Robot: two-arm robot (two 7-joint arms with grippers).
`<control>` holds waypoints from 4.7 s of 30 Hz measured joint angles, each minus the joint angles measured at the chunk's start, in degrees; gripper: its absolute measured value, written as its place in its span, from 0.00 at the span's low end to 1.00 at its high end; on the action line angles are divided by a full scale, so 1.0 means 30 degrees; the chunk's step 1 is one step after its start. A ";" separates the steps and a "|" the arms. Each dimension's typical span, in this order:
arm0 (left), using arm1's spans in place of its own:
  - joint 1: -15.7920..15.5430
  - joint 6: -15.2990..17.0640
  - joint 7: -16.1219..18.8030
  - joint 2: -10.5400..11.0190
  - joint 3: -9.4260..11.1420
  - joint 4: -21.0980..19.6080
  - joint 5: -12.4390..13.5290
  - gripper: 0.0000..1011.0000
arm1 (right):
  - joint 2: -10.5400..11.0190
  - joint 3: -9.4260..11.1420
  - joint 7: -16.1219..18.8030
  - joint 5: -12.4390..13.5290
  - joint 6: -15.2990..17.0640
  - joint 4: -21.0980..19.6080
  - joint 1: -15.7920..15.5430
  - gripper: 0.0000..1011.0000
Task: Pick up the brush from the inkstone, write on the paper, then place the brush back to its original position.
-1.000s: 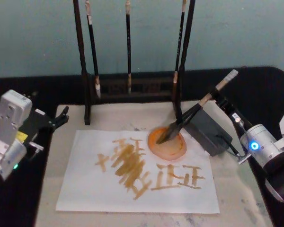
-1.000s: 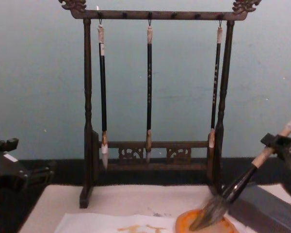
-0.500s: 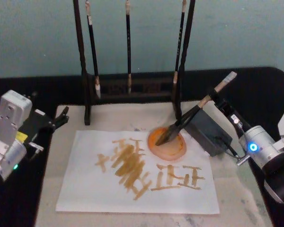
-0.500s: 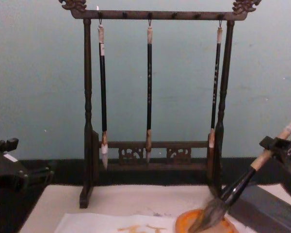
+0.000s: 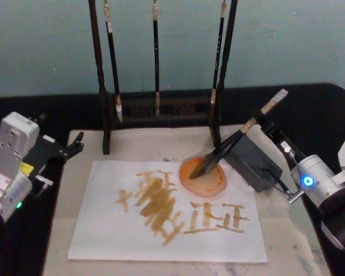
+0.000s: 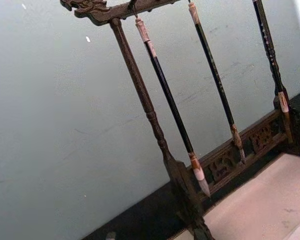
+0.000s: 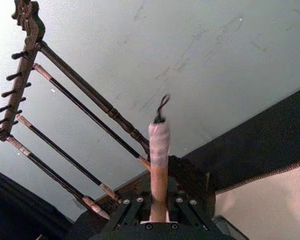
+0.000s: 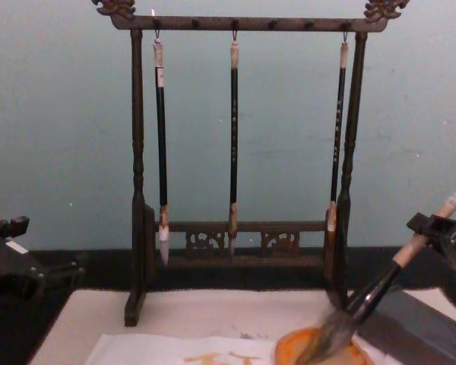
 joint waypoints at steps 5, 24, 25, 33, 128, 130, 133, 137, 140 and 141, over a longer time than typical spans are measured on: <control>-0.0001 0.0000 -0.0001 0.0000 0.0001 0.0000 0.0000 1.00 | 0.0000 0.0011 0.0008 0.0000 -0.0001 -0.0001 -0.0008 0.31; -0.0001 0.0000 0.0000 0.0000 0.0001 0.0000 0.0001 1.00 | 0.0000 0.0021 0.0032 -0.0016 0.0002 0.0000 -0.0012 0.89; -0.0001 0.0000 0.0000 0.0000 0.0001 0.0000 0.0000 1.00 | 0.0000 0.0021 0.0032 -0.0016 0.0002 0.0001 -0.0011 0.90; 0.0000 0.0000 0.0000 0.0000 0.0000 0.0000 0.0001 1.00 | 0.0001 0.0021 0.0032 -0.0016 0.0003 0.0001 -0.0012 0.99; -0.0001 0.0000 0.0000 -0.0001 0.0001 0.0000 0.0000 1.00 | 0.1762 -0.3041 -1.0320 -1.5224 -0.3114 -0.5851 -0.3216 0.99; -0.0001 0.0000 0.0001 -0.0001 0.0000 0.0000 0.0000 1.00 | 0.1667 -0.3048 -1.0349 -1.5477 -0.3131 -0.5666 -0.3212 0.99; 0.0000 0.0000 0.0000 0.0000 0.0000 0.0000 0.0000 1.00 | 0.1563 -0.3029 -1.0350 -1.5731 -0.3141 -0.5476 -0.3218 0.99; -0.0001 0.0000 0.0000 -0.0001 0.0001 0.0000 -0.0001 1.00 | 0.1436 -0.2976 -1.0321 -1.5964 -0.3111 -0.5312 -0.3257 0.99; -0.0001 0.0000 0.0000 -0.0001 0.0001 -0.0001 0.0001 1.00 | 0.1349 -0.2928 -1.0243 -1.6103 -0.3042 -0.5217 -0.3322 0.99; -0.0001 0.0000 -0.0001 -0.0001 0.0000 0.0000 0.0000 1.00 | 0.1299 -0.2890 -1.0201 -1.6169 -0.2985 -0.5188 -0.3362 0.99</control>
